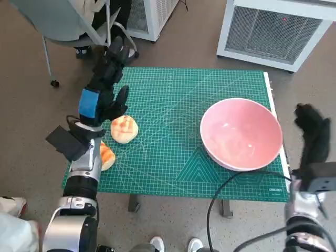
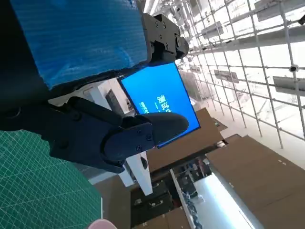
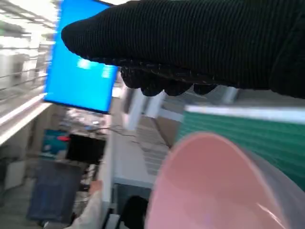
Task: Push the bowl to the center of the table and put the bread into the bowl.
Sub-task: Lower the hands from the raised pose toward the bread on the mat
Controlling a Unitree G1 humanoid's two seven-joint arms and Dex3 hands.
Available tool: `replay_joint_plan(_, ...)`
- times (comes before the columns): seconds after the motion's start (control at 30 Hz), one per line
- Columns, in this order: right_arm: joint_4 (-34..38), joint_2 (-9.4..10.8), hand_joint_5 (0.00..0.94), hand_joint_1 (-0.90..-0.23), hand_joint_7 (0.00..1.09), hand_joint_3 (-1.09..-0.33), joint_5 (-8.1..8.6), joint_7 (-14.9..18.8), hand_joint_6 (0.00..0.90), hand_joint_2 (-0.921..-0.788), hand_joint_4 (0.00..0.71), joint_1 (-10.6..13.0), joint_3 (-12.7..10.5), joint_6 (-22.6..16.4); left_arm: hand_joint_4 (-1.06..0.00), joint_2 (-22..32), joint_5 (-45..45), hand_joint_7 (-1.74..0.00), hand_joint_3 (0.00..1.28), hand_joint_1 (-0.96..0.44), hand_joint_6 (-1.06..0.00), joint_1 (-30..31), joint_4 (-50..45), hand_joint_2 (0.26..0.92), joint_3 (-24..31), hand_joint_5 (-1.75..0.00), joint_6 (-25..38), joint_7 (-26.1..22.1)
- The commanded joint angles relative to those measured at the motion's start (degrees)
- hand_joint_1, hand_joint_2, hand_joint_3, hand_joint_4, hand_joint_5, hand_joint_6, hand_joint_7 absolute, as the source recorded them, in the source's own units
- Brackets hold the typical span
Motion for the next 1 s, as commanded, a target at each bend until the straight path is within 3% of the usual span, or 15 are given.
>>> replay_joint_plan(0.03,2.26,4.19,0.002,-0.584,0.52,-0.772,5.35,4.60,-0.001,-0.921,0.187,-0.04,-3.19,3.63,-0.17,0.61,-1.06,-0.01,0.55,-0.69,-0.22,-1.36,0.14,0.921,0.54,0.00,-0.18,-0.92)
replay_joint_plan(0.13,2.86,5.58,0.003,-0.571,0.54,-0.751,7.54,6.97,-0.001,-0.921,0.189,-0.84,-4.63,4.93,-0.16,0.71,-1.41,-0.01,0.55,-0.70,-0.22,-1.32,0.19,0.921,0.68,0.00,-0.05,-1.35)
replay_joint_plan(0.27,3.85,6.86,0.004,-0.574,0.56,-0.731,8.47,7.32,0.004,-0.921,0.192,-2.20,-5.56,7.10,-0.16,0.80,-2.15,-0.01,0.55,-0.70,-0.22,-1.20,-0.01,0.921,0.88,0.00,0.27,-2.13)
replay_joint_plan(0.37,4.24,7.45,0.005,-0.577,0.57,-0.723,8.44,7.02,0.009,-0.921,0.194,-2.89,-5.78,7.88,-0.17,0.83,-2.53,-0.01,0.55,-0.70,-0.22,-1.07,-0.27,0.921,1.06,0.00,0.48,-2.60)
replay_joint_plan(0.47,4.80,7.70,0.006,-0.572,0.58,-0.718,6.52,4.30,0.014,-0.921,0.197,-3.96,-4.51,8.33,-0.17,0.91,-2.89,-0.01,0.54,-0.70,-0.22,-0.91,-0.49,0.921,1.30,-0.01,0.63,-3.02)
replay_joint_plan(0.6,5.15,8.11,0.011,-0.567,0.58,-0.714,5.62,3.27,0.022,-0.921,0.209,-5.42,-3.99,9.16,-0.18,1.05,-3.08,-0.01,0.54,-0.69,-0.22,-0.77,-0.57,0.921,1.61,-0.01,0.71,-3.37)
replay_joint_plan(1.0,5.89,9.88,0.012,-0.584,0.59,-0.689,6.22,3.73,0.037,-0.921,0.221,-10.15,-4.94,12.26,-0.17,1.56,-2.60,0.00,0.53,-0.70,-0.21,-0.04,-1.02,0.921,2.18,0.00,0.62,-3.02)
